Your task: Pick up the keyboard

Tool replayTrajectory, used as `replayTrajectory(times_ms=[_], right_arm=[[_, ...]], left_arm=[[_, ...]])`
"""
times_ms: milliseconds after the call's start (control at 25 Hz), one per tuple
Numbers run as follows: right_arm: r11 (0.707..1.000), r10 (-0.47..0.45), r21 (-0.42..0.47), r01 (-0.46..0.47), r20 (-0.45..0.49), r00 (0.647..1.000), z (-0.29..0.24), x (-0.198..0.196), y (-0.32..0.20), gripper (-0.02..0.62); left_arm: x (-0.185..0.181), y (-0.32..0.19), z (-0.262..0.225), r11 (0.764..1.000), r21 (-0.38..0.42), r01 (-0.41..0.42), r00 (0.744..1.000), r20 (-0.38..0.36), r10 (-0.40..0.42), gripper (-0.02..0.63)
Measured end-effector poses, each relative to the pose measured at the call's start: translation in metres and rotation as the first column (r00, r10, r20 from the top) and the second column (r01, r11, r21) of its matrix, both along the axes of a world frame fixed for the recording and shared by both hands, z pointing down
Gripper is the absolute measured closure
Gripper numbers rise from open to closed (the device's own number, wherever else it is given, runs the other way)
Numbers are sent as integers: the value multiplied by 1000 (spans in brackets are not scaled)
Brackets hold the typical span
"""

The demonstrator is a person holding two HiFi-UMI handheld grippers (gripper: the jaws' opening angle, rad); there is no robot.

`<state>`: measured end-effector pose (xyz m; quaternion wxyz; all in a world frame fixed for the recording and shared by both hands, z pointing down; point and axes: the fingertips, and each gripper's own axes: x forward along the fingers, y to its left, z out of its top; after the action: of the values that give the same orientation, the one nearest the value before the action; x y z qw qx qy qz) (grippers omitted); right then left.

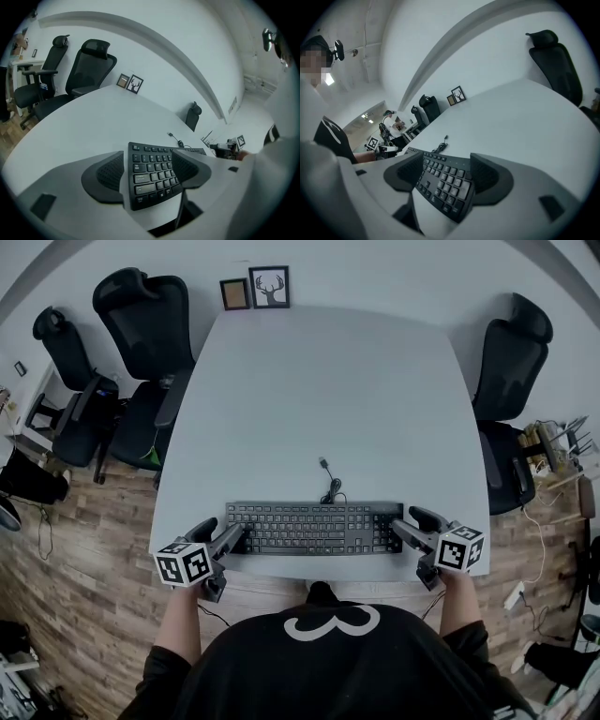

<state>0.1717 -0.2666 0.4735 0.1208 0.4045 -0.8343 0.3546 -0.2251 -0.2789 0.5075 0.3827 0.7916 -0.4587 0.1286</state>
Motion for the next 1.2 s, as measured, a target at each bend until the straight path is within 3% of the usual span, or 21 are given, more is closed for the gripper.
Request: replayTrajectory(times_ms=[200, 440, 1040, 1200], right_arm=[[997, 28, -66, -28, -7, 1000, 23, 11, 2, 286], [986, 80, -150, -71, 51, 995, 47, 14, 2, 285], [973, 20, -230, -10, 44, 999, 67, -4, 12, 287], [963, 55, -265, -47, 22, 998, 71, -3, 9, 293]], left_arm=[[-7, -3, 20, 998, -54, 15, 1000, 16, -14, 288], [-17, -3, 41, 990, -130, 48, 999, -6, -49, 288], [8, -7, 45, 987, -157, -27, 997, -72, 16, 290], [21, -6, 45, 985, -163, -63, 996, -78, 50, 290]])
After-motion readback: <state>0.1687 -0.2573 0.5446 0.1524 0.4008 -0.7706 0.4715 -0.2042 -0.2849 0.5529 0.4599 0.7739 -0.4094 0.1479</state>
